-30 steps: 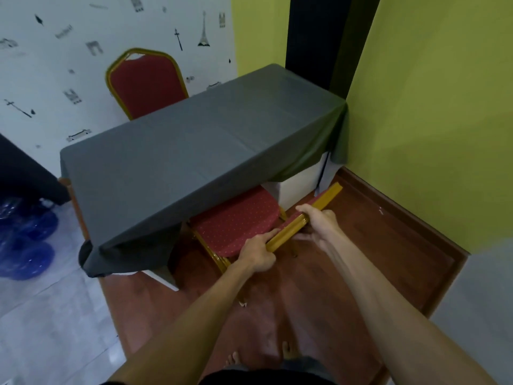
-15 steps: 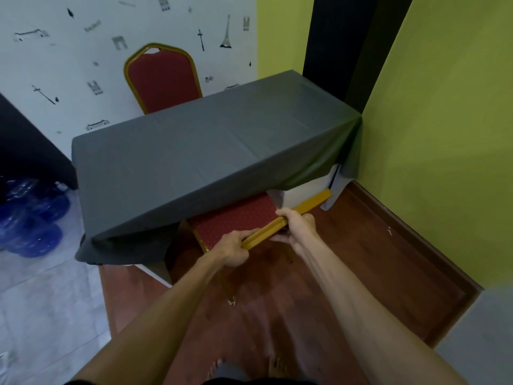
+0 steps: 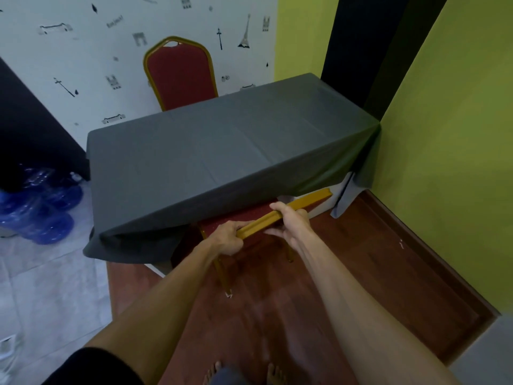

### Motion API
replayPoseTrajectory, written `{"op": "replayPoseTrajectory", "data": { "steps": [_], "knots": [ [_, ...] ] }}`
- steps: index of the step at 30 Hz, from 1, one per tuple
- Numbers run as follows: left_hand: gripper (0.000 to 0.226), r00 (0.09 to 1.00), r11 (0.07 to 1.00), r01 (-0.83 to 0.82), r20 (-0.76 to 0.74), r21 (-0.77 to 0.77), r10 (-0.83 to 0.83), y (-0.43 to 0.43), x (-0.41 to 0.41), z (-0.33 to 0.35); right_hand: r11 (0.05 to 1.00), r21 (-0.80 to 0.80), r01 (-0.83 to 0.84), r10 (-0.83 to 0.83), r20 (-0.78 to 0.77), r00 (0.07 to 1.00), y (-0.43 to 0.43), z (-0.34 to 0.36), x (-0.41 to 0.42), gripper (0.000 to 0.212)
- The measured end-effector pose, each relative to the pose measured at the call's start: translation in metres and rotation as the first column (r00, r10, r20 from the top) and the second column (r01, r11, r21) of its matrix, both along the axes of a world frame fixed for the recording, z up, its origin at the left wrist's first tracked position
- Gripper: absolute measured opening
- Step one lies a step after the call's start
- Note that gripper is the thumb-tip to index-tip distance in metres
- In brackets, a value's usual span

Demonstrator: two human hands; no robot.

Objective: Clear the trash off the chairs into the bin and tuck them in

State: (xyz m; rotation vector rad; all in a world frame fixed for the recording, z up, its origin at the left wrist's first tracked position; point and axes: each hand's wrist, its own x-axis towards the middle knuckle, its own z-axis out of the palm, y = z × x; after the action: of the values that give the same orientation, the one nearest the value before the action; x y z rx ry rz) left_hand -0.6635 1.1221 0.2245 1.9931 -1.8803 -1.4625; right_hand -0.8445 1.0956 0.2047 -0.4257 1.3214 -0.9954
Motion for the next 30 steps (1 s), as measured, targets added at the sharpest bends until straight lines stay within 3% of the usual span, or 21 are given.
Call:
{"op": "replayPoseTrajectory", "data": {
  "steps": [12,15,18,23,26,28,30],
  "knots": [
    [0.072,0.996,0.997,-0.061,-0.065,-0.045,0.058,0.004,0.001,-0.009,1.000,0.003,-0.018,0.018,-0.005,1.000,0.000,0.001,0.000,0.028],
    [0.070,0.994,0.996,-0.068,-0.084,-0.058,0.063,0.005,0.001,-0.010,0.999,0.000,-0.034,0.034,0.018,0.999,0.003,0.005,0.000,0.039],
    [0.068,0.995,0.997,-0.047,-0.096,-0.062,0.041,0.007,0.005,-0.009,1.000,-0.008,-0.005,0.005,0.033,0.999,0.010,0.007,0.002,0.056],
    [0.073,0.992,0.996,0.065,-0.104,-0.056,-0.071,0.006,0.015,-0.002,0.997,-0.019,0.074,-0.075,-0.030,0.997,0.015,0.012,0.011,0.051],
    [0.081,0.985,0.988,0.152,-0.083,-0.025,-0.153,-0.001,0.025,0.004,0.990,-0.033,0.137,-0.140,-0.096,0.986,0.018,0.012,0.018,0.051],
    [0.083,0.968,0.968,0.249,-0.048,0.014,-0.248,-0.006,0.034,0.010,0.990,-0.026,0.141,-0.143,-0.283,0.948,0.018,0.018,0.028,0.054],
    [0.079,0.941,0.939,0.338,-0.051,0.061,-0.335,-0.015,0.042,0.023,0.995,-0.005,0.100,-0.086,-0.569,0.818,0.015,0.030,0.034,0.062]
  ]
}}
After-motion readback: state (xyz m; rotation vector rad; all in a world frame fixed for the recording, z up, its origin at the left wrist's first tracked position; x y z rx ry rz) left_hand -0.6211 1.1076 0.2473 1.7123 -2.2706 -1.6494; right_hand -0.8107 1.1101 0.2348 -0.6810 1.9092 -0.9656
